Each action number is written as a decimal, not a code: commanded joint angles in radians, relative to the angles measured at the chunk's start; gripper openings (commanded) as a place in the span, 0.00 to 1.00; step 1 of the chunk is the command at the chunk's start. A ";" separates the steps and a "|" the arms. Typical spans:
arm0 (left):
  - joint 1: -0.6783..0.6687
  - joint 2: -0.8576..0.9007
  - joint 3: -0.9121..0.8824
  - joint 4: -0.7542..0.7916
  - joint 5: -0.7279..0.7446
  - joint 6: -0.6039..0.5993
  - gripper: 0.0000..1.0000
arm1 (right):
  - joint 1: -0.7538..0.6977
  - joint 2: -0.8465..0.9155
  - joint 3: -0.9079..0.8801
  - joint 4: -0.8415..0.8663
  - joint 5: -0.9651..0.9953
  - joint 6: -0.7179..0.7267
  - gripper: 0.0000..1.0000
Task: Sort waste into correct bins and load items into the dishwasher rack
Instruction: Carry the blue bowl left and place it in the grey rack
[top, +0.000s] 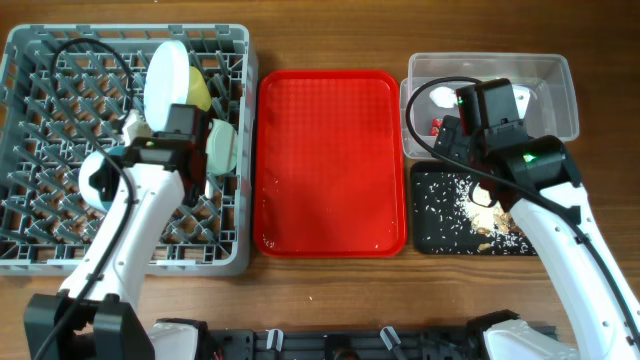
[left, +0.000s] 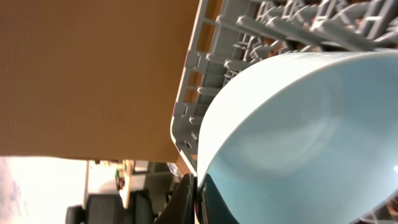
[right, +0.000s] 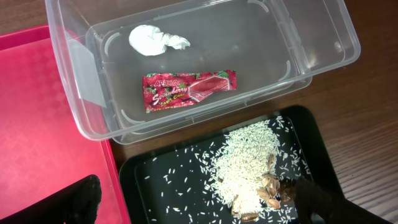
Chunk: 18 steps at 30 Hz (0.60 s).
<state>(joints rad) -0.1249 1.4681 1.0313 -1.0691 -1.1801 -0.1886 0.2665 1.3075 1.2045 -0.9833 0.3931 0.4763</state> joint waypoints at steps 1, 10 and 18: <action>-0.105 0.013 -0.001 -0.001 0.017 -0.025 0.04 | -0.003 0.011 -0.001 0.003 -0.002 -0.005 1.00; -0.384 0.010 0.001 -0.068 0.369 -0.065 0.45 | -0.003 0.011 -0.001 0.003 -0.002 -0.005 1.00; -0.328 -0.107 0.343 -0.071 0.738 -0.089 0.74 | -0.003 0.011 -0.001 0.003 -0.002 -0.005 1.00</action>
<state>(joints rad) -0.5243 1.4387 1.2263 -1.1683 -0.6792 -0.2584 0.2665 1.3075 1.2045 -0.9825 0.3931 0.4763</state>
